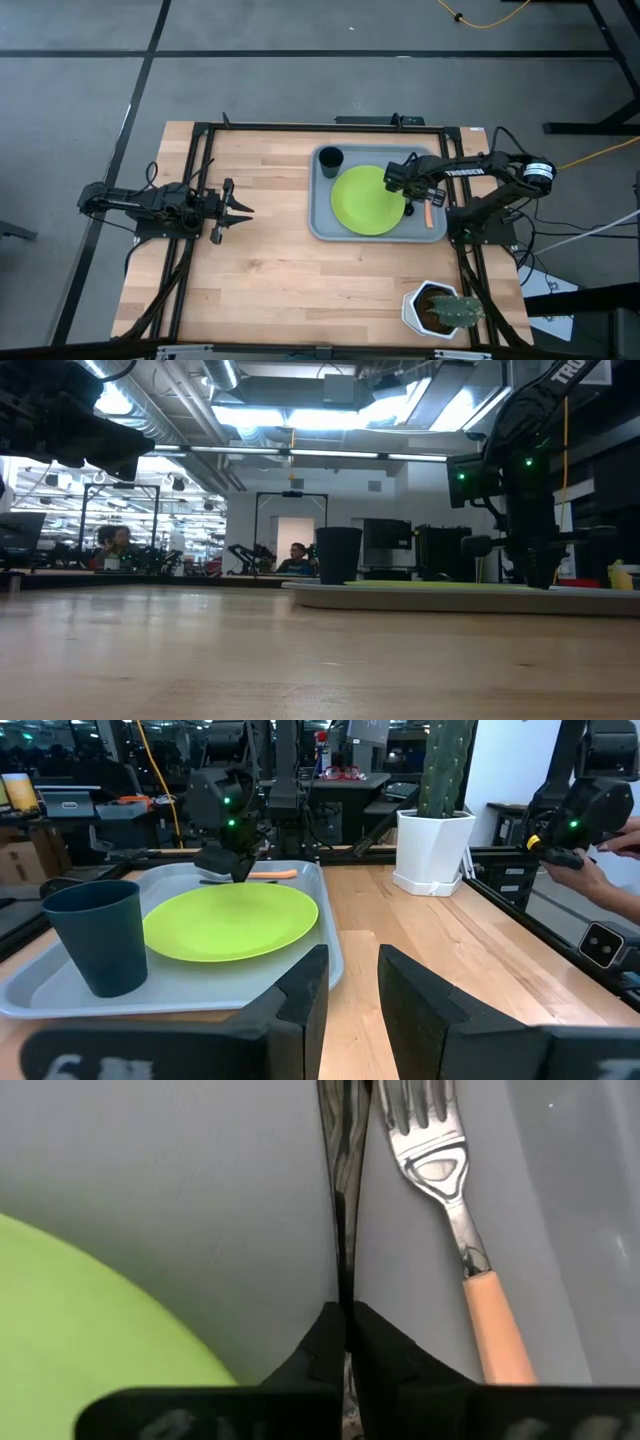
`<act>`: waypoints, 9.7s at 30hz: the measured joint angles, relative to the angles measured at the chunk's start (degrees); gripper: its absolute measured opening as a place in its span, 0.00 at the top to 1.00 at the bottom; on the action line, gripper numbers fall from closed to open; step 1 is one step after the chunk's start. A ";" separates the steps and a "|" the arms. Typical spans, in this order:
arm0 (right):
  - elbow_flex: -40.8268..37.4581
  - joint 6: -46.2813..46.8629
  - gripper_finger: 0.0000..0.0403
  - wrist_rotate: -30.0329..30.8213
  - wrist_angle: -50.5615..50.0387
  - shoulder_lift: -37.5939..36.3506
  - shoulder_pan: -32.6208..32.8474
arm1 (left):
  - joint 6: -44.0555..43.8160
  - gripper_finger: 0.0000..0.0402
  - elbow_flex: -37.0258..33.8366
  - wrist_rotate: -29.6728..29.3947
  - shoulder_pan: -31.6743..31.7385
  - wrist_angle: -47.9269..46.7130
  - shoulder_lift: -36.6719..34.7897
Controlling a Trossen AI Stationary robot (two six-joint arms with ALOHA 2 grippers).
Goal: Pick and place plate/cup/fork/spoon on tray
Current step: Put the black spoon on the gray serving tray to the right of the light green plate
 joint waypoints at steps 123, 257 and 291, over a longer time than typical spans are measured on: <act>9.12 -171.90 1.00 -9.75 -17.03 -13.77 6.36 | 0.00 0.79 0.00 0.01 0.02 0.00 0.02; -1.82 -18.52 0.73 12.86 3.15 -15.15 16.09 | 0.00 0.79 -0.02 0.02 0.00 0.00 0.00; -2.12 -20.22 0.73 6.33 -4.14 -10.92 16.09 | 0.00 0.79 -0.01 -0.01 0.00 0.00 0.01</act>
